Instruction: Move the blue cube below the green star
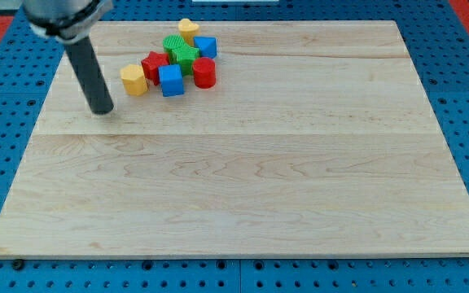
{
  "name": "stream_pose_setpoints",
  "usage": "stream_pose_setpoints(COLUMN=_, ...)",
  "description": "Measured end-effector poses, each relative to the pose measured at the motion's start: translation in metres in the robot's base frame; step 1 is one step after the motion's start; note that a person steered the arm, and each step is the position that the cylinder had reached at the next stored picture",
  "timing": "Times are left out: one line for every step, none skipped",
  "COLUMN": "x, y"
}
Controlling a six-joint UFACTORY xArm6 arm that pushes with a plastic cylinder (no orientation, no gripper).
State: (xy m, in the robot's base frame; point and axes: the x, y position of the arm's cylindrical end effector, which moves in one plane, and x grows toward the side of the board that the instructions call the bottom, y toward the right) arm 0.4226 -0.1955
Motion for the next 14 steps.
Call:
stream_pose_setpoints(x=0.005, y=0.026)
stream_pose_setpoints(x=-0.021, y=0.032)
stream_pose_setpoints(x=-0.039, y=0.062)
stream_pose_setpoints(x=-0.027, y=0.076)
stream_pose_setpoints(x=-0.058, y=0.091)
stream_pose_setpoints(x=-0.068, y=0.106)
stream_pose_setpoints(x=-0.051, y=0.102)
stream_pose_setpoints(x=0.018, y=0.118)
stream_pose_setpoints(x=0.007, y=0.191)
stream_pose_setpoints(x=-0.061, y=0.242)
stream_pose_setpoints(x=-0.148, y=0.25)
stream_pose_setpoints(x=-0.223, y=0.174)
stream_pose_setpoints(x=-0.23, y=0.156)
stream_pose_setpoints(x=-0.226, y=0.132)
